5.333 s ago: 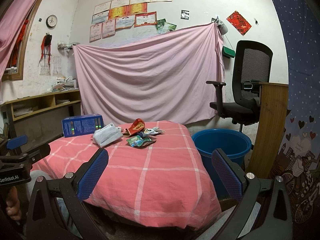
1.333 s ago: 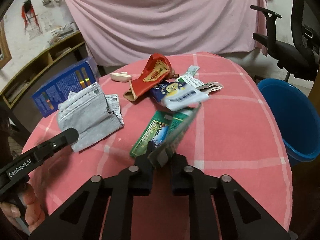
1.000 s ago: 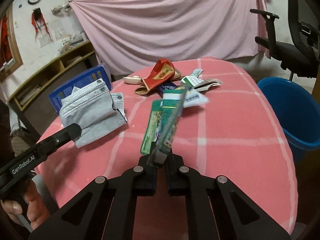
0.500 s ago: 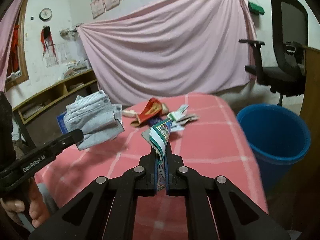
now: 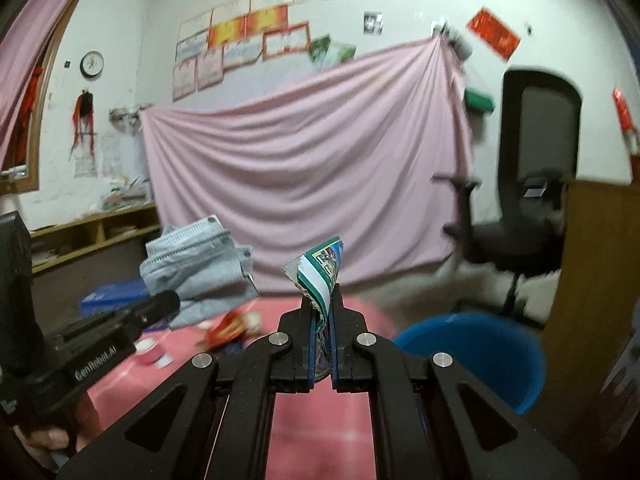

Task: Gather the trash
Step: 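Lift the grey mask with the left tool while the right tool lifts the green wrapper, then open both tools over the blue bucket to drop mask and wrapper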

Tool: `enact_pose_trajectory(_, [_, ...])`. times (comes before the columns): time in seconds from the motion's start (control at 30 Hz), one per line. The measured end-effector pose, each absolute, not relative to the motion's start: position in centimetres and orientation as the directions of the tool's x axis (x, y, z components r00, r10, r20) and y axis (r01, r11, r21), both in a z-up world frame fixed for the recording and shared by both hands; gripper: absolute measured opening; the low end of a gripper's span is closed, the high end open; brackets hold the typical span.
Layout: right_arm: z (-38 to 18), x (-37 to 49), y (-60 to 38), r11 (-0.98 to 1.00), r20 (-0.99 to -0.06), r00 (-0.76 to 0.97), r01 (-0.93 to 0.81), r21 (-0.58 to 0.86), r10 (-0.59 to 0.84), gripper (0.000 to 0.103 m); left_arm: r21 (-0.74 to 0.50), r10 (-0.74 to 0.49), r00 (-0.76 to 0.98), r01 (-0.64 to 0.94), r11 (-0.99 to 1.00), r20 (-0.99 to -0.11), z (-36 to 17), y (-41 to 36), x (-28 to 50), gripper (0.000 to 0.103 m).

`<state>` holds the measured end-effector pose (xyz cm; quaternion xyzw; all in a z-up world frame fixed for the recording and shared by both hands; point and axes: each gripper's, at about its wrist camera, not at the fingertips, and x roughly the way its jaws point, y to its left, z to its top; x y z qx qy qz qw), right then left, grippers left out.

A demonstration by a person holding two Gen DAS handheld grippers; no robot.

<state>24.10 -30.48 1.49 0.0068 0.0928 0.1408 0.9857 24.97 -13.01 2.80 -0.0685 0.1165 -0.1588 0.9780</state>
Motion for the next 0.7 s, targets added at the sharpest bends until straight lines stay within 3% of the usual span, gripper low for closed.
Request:
enact_pose_trajectory(0.23, [2.3, 25.7, -35.9, 0.988, -0.145, 0.977, -0.156, -0.003, 0.154, 0.003, -0.161, -0.42, 0.871, 0.39, 0.907, -0.255, 3.0, -20.1, 29.4, 0.003])
enact_pose_trajectory(0.7, [-2.8, 31.0, -44.3, 0.993, -0.363, 0.93, -0.005, 0.119, 0.048, 0.003, -0.25, -0.455, 0.686, 0.382, 0.889, -0.568, -0.9, -27.2, 38.6, 0.003])
